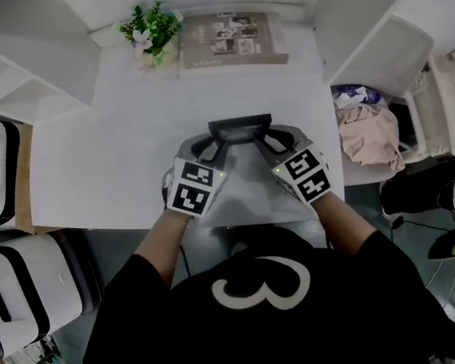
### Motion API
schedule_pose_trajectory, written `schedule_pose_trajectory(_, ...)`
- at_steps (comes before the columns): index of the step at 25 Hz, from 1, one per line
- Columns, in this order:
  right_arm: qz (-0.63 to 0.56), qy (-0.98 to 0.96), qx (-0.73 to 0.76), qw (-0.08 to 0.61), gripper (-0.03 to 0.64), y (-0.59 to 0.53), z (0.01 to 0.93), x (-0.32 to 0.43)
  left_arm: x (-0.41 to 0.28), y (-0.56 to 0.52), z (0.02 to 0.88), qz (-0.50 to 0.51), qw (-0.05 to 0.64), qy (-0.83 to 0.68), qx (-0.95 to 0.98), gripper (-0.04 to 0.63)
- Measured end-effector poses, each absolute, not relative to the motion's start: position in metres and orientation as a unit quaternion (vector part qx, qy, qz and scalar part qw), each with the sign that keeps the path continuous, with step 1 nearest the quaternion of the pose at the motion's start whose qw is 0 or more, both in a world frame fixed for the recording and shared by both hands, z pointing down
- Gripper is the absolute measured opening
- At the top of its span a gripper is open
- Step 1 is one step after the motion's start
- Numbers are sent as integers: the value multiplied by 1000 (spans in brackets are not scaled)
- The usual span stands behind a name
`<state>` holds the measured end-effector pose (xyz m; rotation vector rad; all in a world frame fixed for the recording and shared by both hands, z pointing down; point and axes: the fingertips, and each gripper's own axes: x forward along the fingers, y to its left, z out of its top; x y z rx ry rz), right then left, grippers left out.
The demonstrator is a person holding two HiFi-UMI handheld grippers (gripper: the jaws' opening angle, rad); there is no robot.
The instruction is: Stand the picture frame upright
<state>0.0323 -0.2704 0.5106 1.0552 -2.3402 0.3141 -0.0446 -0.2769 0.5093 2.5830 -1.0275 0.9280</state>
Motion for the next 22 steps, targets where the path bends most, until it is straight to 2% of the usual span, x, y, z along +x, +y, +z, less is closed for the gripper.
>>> schedule_pose_trajectory(22,143,-863,390,286,104,-267,527,35,-42,-273,523,336,107,-344,870,97)
